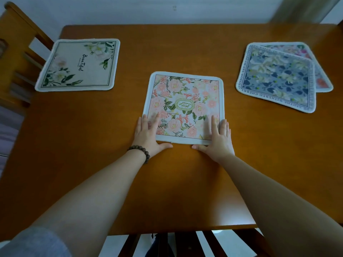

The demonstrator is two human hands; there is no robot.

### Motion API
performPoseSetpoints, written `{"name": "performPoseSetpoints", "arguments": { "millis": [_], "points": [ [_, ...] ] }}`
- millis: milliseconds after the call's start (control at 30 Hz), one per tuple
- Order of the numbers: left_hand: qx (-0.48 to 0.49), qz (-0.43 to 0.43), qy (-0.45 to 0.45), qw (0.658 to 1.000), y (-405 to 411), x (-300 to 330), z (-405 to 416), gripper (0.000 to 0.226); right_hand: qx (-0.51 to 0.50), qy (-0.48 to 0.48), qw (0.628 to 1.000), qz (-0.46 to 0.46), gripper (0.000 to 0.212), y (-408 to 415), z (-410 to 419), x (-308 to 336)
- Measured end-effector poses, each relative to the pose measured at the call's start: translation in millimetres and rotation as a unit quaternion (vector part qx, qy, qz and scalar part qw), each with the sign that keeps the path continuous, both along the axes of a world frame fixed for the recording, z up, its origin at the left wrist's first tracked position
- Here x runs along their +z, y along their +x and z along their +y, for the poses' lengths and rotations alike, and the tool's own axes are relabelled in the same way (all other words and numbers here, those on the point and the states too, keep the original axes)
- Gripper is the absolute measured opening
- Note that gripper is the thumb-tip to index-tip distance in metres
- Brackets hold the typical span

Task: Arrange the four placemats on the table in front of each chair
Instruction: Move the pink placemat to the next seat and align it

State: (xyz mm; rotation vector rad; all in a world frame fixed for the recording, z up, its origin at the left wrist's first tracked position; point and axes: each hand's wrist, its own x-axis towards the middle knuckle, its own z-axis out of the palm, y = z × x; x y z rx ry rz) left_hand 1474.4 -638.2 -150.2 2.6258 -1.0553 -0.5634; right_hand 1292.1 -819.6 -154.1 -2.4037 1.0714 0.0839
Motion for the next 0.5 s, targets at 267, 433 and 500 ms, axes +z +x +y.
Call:
{"name": "performPoseSetpoints", "arguments": {
  "millis": [267, 433, 500],
  "points": [
    [0.031, -0.010, 0.000, 0.999, -30.3, -2.7, 27.1, 0.119, 0.017, 0.005, 1.000, 0.009, 0.122, -14.6, 18.0, -1.9],
    [0.044, -0.009, 0.002, 0.999, -49.8, -2.4, 53.0, 0.115, 0.034, 0.001, 0.999, 0.019, 0.114, -35.4, 43.2, -1.4],
    [0.048, -0.008, 0.007, 0.999, -59.6, -1.5, 65.1, 0.114, 0.043, 0.003, 0.999, 0.023, 0.109, -46.8, 54.7, -0.1]
  ]
}}
